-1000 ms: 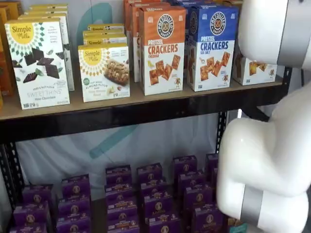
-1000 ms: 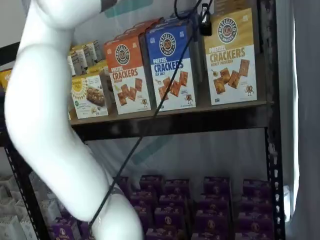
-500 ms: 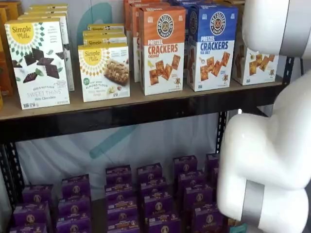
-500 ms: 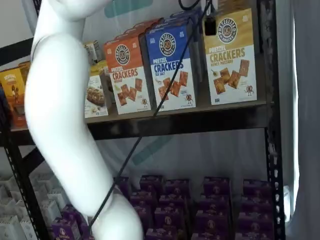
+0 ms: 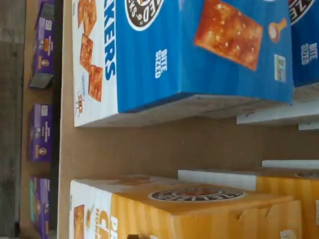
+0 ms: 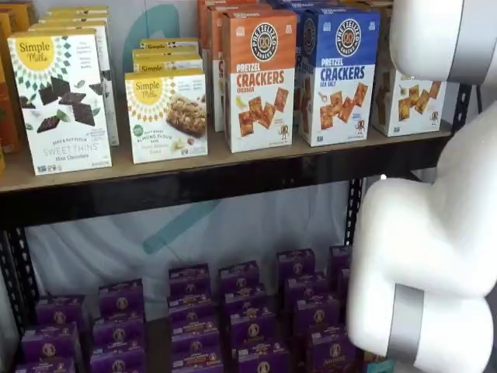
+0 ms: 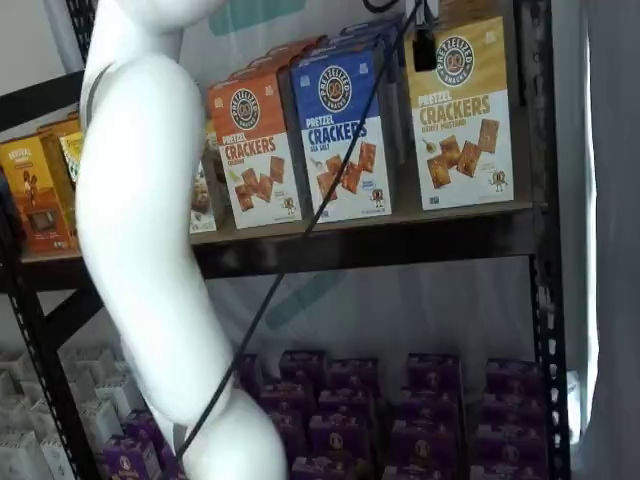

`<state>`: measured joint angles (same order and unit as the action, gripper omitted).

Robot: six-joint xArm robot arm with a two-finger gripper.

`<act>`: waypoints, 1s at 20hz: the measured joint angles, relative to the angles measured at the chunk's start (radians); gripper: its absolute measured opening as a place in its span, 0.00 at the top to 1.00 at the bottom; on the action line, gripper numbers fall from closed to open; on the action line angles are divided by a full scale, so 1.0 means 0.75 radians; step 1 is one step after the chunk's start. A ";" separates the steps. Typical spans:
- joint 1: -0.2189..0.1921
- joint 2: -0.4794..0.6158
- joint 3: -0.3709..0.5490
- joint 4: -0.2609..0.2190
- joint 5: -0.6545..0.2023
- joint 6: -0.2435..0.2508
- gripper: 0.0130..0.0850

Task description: Retrieve the yellow and white box located on the top shelf, the sixth one from the left

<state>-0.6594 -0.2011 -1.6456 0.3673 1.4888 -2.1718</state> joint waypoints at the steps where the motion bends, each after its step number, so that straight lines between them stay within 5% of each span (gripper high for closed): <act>1: 0.003 0.005 -0.007 -0.006 0.004 0.002 0.00; 13: 0.031 0.129 -0.187 -0.119 0.185 0.042 0.00; 20: 0.075 0.218 -0.340 -0.259 0.350 0.066 0.00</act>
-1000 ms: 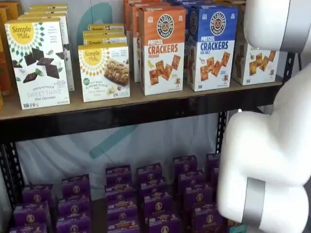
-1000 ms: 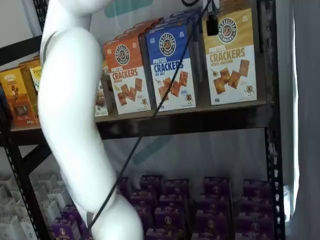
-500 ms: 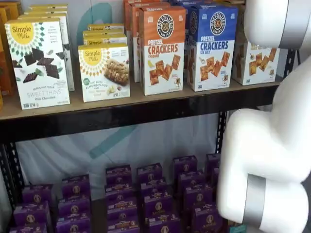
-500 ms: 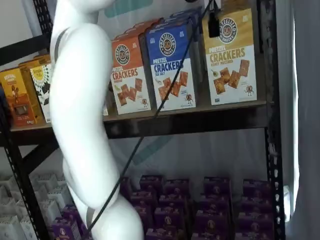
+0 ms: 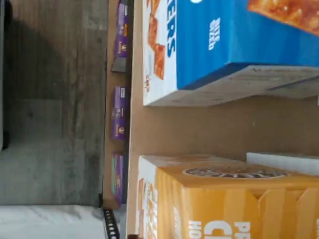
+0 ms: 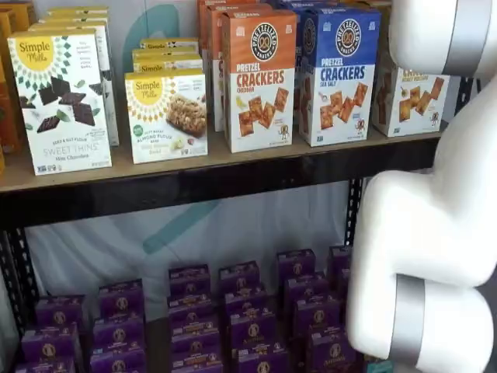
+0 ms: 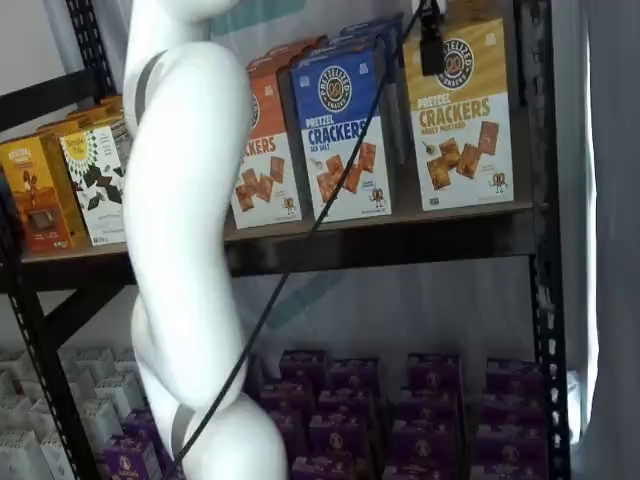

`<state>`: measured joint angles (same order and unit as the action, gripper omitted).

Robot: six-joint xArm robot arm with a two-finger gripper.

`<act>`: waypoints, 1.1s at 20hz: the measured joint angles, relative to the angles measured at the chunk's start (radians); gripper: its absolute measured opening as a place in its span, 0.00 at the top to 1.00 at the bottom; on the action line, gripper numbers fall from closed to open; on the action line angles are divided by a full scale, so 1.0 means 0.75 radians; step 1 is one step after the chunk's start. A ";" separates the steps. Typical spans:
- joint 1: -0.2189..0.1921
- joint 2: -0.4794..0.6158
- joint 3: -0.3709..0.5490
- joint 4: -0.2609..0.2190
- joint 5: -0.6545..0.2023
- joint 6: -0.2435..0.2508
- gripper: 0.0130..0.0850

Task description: Retrieve the yellow and white box located on the top shelf, the sixth one from the left

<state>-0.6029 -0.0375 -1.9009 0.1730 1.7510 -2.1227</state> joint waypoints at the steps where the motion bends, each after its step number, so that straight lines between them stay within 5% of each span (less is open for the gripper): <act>1: 0.002 -0.001 0.002 -0.003 -0.001 0.001 0.00; 22: 0.043 -0.044 0.075 -0.066 -0.044 0.016 0.00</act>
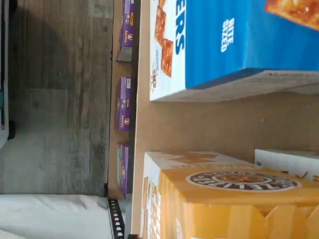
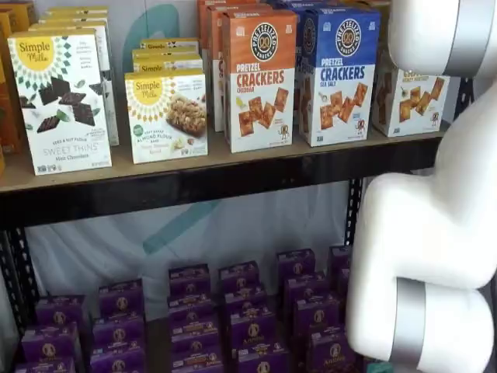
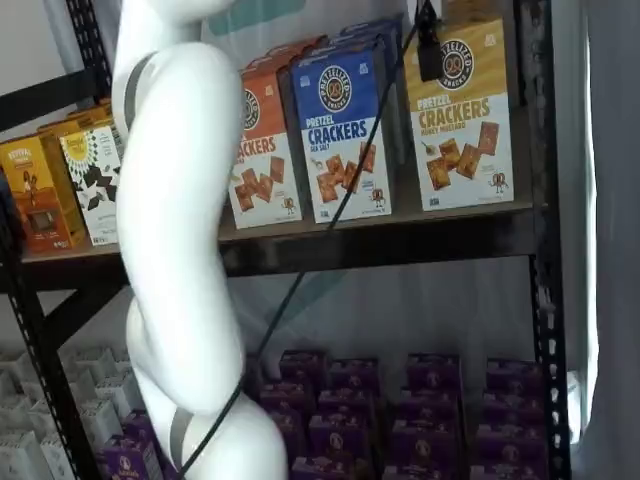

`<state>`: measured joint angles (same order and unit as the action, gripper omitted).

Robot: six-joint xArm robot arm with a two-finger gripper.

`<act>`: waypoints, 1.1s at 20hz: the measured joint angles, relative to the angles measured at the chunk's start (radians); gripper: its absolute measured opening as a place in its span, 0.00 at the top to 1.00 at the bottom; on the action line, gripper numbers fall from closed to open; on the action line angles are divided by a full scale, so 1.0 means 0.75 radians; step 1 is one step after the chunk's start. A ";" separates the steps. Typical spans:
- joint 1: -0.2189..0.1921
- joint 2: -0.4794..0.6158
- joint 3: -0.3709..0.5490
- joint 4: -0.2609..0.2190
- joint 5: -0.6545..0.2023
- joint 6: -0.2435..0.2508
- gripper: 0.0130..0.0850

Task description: Retrieve the yellow and white box located on the top shelf, the sixth one from the left

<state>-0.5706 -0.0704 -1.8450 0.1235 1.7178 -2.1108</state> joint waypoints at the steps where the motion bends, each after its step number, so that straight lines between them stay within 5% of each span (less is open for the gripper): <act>1: 0.000 -0.002 0.004 0.000 -0.003 0.000 0.00; 10: -0.004 -0.015 0.020 0.008 -0.019 -0.003 0.28; 22: -0.009 -0.017 0.016 0.012 -0.019 -0.008 0.33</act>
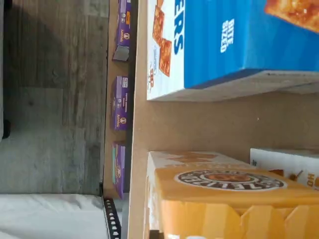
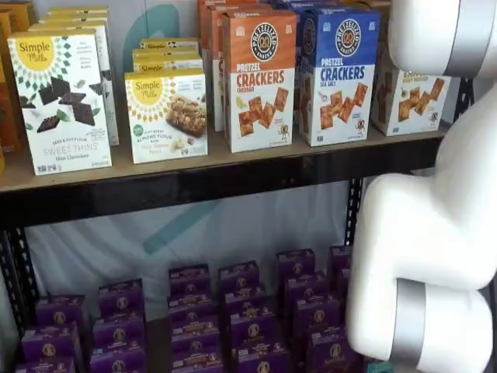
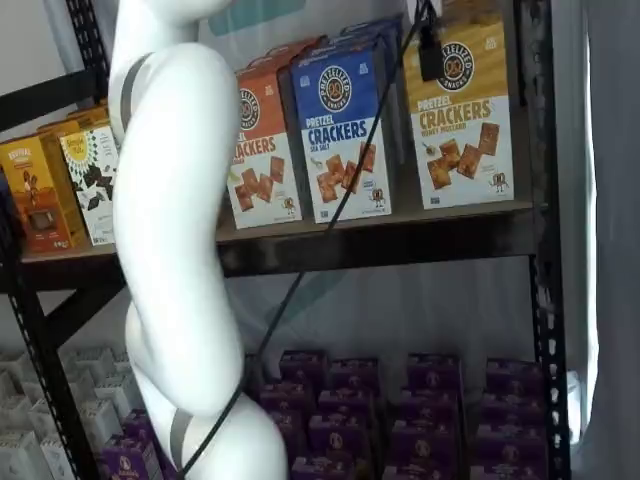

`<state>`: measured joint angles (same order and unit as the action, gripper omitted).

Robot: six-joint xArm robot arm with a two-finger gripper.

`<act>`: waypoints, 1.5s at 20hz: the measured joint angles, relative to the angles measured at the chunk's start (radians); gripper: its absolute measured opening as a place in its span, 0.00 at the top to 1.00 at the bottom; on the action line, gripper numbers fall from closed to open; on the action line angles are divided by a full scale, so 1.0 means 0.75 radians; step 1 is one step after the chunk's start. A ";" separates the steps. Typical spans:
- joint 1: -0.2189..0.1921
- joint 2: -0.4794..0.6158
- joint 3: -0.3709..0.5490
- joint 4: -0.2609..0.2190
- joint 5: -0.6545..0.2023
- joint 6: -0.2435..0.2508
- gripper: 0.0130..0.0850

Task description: Retrieve the yellow and white box located on the top shelf, the sixth one from the left

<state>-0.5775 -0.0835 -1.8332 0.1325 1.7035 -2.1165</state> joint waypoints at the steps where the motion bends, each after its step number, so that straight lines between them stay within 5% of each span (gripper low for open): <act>1: -0.002 -0.002 0.002 0.005 -0.003 -0.001 0.33; 13: -0.035 -0.025 -0.010 0.026 0.070 -0.018 0.33; 30: -0.120 -0.347 0.271 -0.012 0.095 -0.115 0.33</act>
<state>-0.6674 -0.3442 -1.6299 0.1233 1.7750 -2.2028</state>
